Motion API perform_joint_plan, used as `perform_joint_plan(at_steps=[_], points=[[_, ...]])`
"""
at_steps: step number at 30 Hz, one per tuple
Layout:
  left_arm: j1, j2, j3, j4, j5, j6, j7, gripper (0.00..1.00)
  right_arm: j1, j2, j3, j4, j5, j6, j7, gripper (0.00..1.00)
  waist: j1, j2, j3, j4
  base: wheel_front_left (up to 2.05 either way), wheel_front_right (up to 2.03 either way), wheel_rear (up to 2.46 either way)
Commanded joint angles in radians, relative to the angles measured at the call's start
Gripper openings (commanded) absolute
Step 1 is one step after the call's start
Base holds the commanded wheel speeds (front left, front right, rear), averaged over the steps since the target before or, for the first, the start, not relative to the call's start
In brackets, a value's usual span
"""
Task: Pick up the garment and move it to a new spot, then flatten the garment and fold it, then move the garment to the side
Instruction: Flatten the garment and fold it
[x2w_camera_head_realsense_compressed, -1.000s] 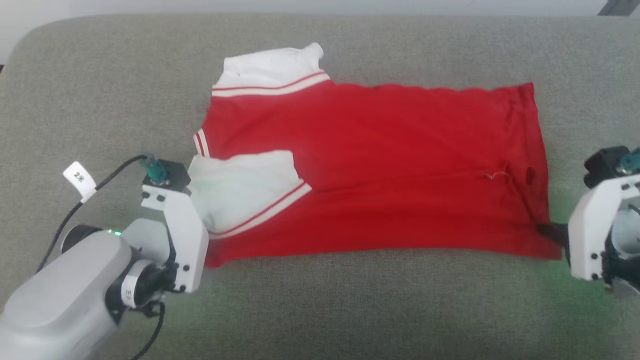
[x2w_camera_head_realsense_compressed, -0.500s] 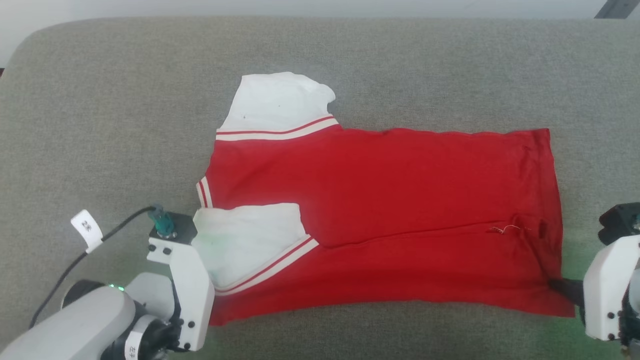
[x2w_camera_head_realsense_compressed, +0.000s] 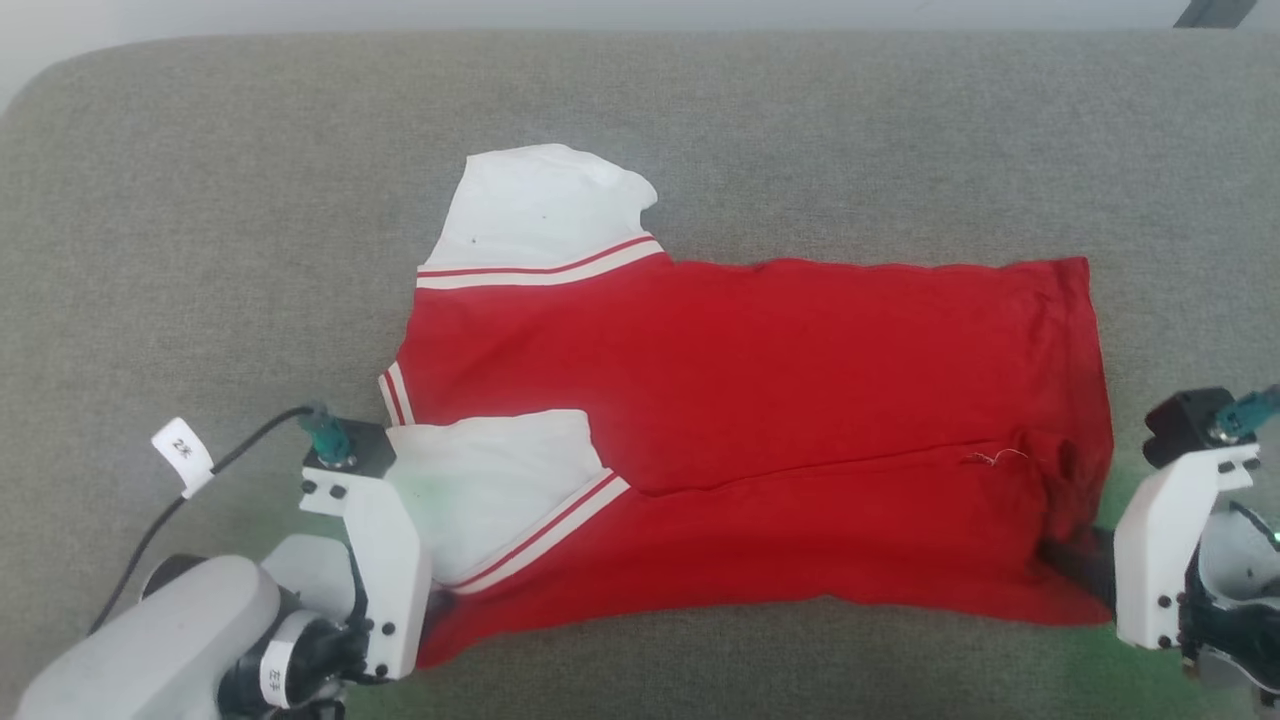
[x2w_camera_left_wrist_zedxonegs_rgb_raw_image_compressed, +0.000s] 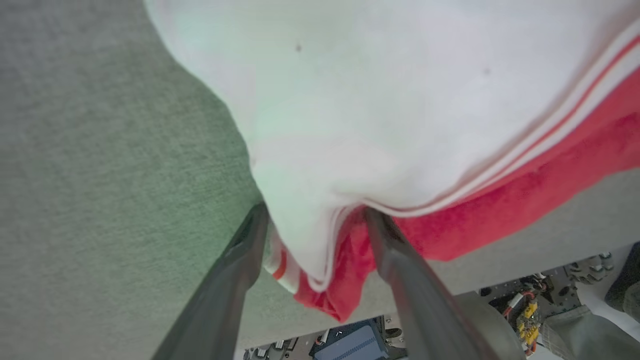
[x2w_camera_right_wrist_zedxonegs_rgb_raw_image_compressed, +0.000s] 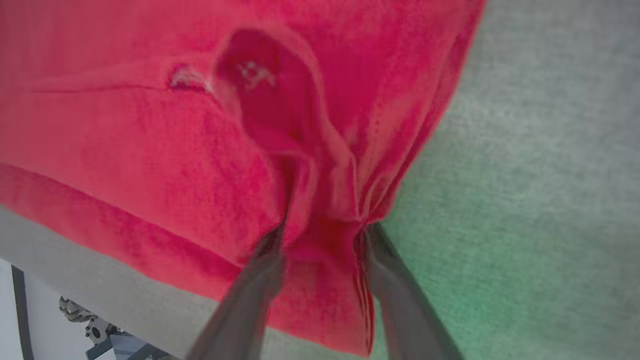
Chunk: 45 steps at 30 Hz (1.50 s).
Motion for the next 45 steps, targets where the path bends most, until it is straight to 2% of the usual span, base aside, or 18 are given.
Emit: perform_joint_plan(at_steps=[1,5,11,15,20,26,33,39,45], points=[[-0.013,0.013,0.010,0.005,-0.001,0.008,-0.007,1.00,-0.003,-0.003,0.006,0.021,0.000,-0.003,-0.015,1.00,0.0000,-0.0001,-0.003,-0.001,0.00,0.00,0.00],[-0.033,0.040,0.028,-0.034,0.003,0.021,0.006,1.00,-0.009,-0.014,-0.002,0.002,0.012,-0.003,-0.047,1.00,0.0000,-0.0001,-0.009,-0.005,0.00,0.00,0.00],[-0.086,0.121,0.060,-0.114,0.017,0.054,0.057,1.00,-0.025,-0.012,-0.030,-0.068,0.023,-0.002,-0.149,1.00,0.0000,-0.0001,-0.013,-0.034,0.00,0.00,0.00],[-0.134,0.161,0.078,-0.135,0.026,0.062,0.089,1.00,-0.048,-0.002,-0.031,-0.120,0.016,-0.002,-0.259,1.00,0.0000,-0.0001,-0.008,-0.073,0.00,0.00,0.00],[-0.215,0.159,0.103,-0.088,0.050,0.042,0.093,1.00,-0.095,0.020,-0.004,-0.171,-0.004,-0.002,-0.431,1.00,0.0000,-0.0001,0.008,-0.136,0.00,0.00,0.00],[-0.329,0.127,0.110,0.046,0.087,-0.027,0.071,1.00,-0.156,0.049,0.049,-0.179,-0.025,-0.002,-0.636,1.00,0.0000,-0.0001,0.041,-0.222,0.00,0.00,0.00],[-0.478,0.084,0.115,0.262,0.161,-0.155,-0.027,1.00,-0.220,0.072,0.123,-0.146,-0.044,-0.002,-0.827,1.00,0.0000,-0.0001,0.091,-0.310,0.00,0.00,0.00],[-0.599,0.044,0.096,0.484,0.204,-0.246,-0.049,1.00,-0.247,0.061,0.191,-0.103,-0.024,-0.002,-0.866,1.00,0.0000,-0.0001,0.137,-0.368,0.00,0.00,0.00],[-0.646,0.010,0.073,0.640,0.203,-0.289,-0.001,1.00,-0.258,0.048,0.229,-0.089,0.006,-0.002,-0.875,1.00,0.0000,-0.0001,0.164,-0.390,0.00,0.00,0.00]])
